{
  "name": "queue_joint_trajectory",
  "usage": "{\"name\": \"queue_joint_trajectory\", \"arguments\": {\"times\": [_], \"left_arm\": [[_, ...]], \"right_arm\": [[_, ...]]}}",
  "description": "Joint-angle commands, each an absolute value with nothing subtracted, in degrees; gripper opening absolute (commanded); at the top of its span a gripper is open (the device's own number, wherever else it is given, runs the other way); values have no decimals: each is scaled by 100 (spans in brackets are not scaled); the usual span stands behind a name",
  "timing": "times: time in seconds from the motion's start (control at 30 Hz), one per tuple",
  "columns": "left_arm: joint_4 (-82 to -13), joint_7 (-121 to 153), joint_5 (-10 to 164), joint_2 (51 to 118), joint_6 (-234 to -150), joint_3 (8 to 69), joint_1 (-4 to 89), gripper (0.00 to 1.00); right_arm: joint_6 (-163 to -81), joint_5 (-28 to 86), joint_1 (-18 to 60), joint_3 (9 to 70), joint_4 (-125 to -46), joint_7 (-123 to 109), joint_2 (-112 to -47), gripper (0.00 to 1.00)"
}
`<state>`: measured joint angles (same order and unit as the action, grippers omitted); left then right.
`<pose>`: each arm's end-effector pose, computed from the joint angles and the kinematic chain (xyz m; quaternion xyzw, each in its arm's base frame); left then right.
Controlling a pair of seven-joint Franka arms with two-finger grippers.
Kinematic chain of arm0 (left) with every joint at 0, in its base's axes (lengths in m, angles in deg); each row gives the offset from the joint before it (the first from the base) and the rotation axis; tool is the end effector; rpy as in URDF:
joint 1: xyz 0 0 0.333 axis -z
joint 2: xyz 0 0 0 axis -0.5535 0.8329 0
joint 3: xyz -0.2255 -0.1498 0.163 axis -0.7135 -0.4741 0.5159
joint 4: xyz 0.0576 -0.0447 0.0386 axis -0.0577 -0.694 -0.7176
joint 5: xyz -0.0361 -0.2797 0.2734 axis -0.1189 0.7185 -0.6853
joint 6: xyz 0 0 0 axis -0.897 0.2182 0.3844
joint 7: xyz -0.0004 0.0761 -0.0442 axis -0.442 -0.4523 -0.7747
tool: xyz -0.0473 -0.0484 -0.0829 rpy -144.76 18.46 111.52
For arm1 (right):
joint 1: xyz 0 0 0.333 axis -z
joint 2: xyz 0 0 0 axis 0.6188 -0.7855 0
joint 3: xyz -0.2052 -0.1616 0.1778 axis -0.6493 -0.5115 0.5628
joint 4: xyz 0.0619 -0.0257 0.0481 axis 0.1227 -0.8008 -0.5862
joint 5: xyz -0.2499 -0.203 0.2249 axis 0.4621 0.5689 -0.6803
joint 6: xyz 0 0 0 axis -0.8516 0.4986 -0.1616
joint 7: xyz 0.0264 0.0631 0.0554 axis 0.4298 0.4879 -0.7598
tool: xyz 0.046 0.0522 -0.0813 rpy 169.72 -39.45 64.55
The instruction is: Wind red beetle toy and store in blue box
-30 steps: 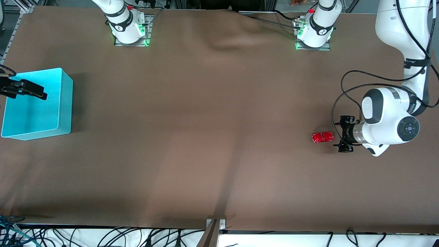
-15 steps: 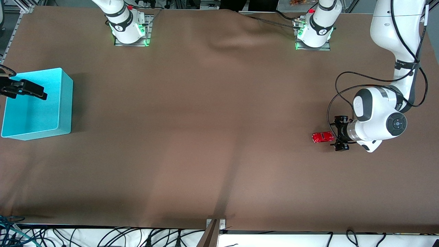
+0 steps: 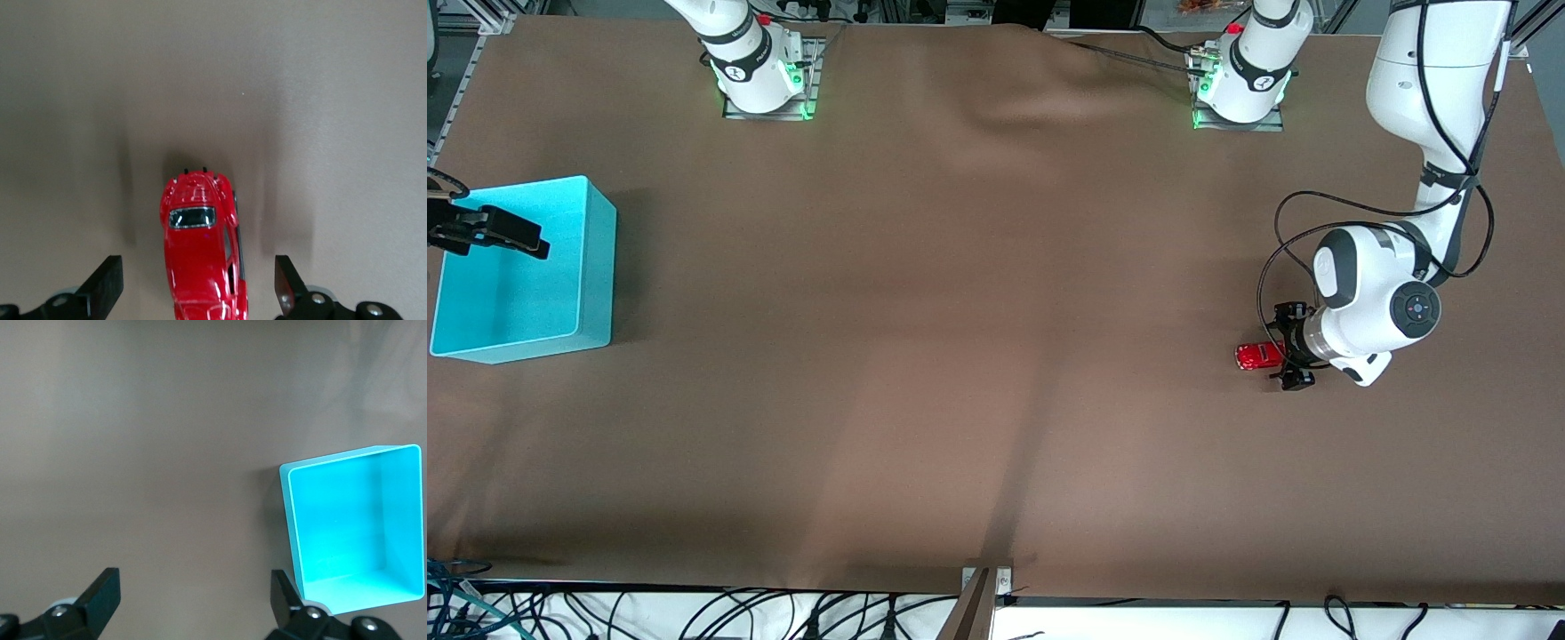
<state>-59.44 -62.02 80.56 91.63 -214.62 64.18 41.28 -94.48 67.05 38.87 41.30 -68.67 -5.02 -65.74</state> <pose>0.6089 -0.0062 0.1776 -0.6868 -0.7250 0.0510 0.0016 0.6007 -0.0461 0.5878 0.9991 -0.0141 -0.0362 0.0140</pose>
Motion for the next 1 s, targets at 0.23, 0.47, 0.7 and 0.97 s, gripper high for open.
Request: {"name": "queue_joint_trajectory", "arguments": {"times": [0.23, 0.47, 0.7, 0.97], "left_arm": [[-5882, -6441, 8095, 8857, -21135, 6244, 4178, 0], [-5557, -7248, 8077, 8759, -20615, 5831, 4178, 0], [-5539, -7934, 8069, 8856, -20615, 5348, 4204, 0], [-5539, -8259, 7832, 9093, -20677, 4952, 4204, 0]], "right_arm": [[-9483, 6726, 3937, 4192, -6907, -479, -6524, 100], [-9483, 6726, 3937, 4192, -6898, -479, -6524, 100], [-9483, 6726, 3937, 4192, -6907, -479, -6524, 100], [-9492, 6726, 3937, 4192, -6907, -479, -6524, 100]]}}
